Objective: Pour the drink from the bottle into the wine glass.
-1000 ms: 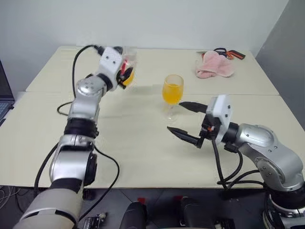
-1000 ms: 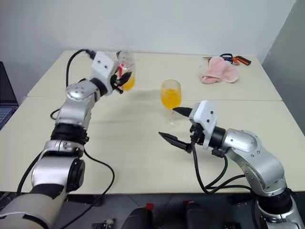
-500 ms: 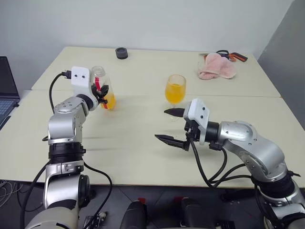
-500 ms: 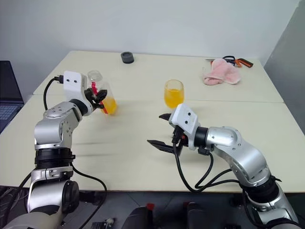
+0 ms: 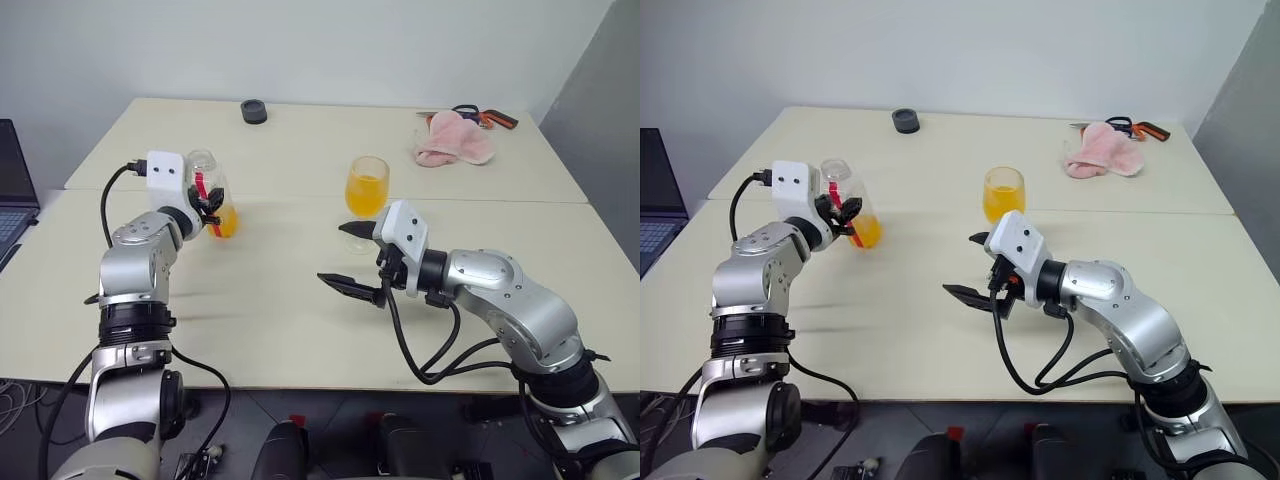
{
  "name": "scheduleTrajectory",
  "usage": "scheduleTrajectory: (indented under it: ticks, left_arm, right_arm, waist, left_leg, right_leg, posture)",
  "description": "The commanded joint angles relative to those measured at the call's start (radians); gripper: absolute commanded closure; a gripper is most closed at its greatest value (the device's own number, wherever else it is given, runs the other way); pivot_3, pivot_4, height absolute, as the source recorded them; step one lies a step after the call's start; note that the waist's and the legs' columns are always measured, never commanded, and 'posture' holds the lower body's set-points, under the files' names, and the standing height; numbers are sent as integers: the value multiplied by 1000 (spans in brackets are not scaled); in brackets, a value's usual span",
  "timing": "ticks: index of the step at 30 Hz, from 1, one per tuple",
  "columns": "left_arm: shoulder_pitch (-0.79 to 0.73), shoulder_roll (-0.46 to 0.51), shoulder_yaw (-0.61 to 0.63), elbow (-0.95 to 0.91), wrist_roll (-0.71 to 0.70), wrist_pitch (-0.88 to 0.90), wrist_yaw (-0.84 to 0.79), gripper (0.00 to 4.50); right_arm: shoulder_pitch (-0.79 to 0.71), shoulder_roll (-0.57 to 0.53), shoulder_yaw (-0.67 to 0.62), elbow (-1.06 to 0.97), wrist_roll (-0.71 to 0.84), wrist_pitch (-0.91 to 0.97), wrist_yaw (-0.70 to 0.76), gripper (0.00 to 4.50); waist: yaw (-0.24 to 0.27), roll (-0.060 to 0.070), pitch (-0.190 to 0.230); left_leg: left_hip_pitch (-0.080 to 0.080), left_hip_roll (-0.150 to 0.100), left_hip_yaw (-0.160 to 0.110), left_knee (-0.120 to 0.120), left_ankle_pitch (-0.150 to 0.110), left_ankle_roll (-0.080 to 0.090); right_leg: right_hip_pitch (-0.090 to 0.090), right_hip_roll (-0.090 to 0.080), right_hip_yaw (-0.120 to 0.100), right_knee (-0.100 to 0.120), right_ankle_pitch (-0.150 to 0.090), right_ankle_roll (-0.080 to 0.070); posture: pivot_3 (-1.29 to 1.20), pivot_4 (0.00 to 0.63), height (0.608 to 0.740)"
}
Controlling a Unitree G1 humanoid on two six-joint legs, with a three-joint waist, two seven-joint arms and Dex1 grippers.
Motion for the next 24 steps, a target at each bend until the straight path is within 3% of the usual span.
scheduleTrajectory:
  ticks: [1,4,16,20,24]
  left_arm:
    - [13,8,3,-24,-10,-58,-14,899]
    - [40,1,4,-35,-20,-86,-28,19]
    - [153,1,19,-95,-43,-195,-33,19]
    - [241,-15,43,-163,-76,-243,-43,19]
    - [283,-36,64,-199,-106,-253,-31,19]
  right_arm:
    - [-12,1,-17,-34,-3,0,-3,0]
    - [-10,0,-19,-36,-3,0,-4,0]
    - [76,-8,-37,-57,-6,-39,-7,0]
    - [247,-27,-72,-50,-66,-225,4,0]
    - [390,58,-152,4,-37,-340,-41,0]
  waist:
    - [0,0,0]
    - [0,0,0]
    - [0,0,0]
    - [1,0,0]
    - [1,0,0]
  left_leg:
    - [0,0,0,0,0,0]
    - [0,0,0,0,0,0]
    - [0,0,0,0,0,0]
    - [0,0,0,-2,0,0]
    - [0,0,0,-2,0,0]
  right_leg:
    - [0,0,0,0,0,0]
    - [0,0,0,0,0,0]
    - [0,0,0,-1,0,0]
    - [0,0,0,-3,0,0]
    - [1,0,0,-4,0,0]
  posture:
    - [0,150,740]
    - [0,150,740]
    - [0,150,740]
    - [0,150,740]
    - [0,150,740]
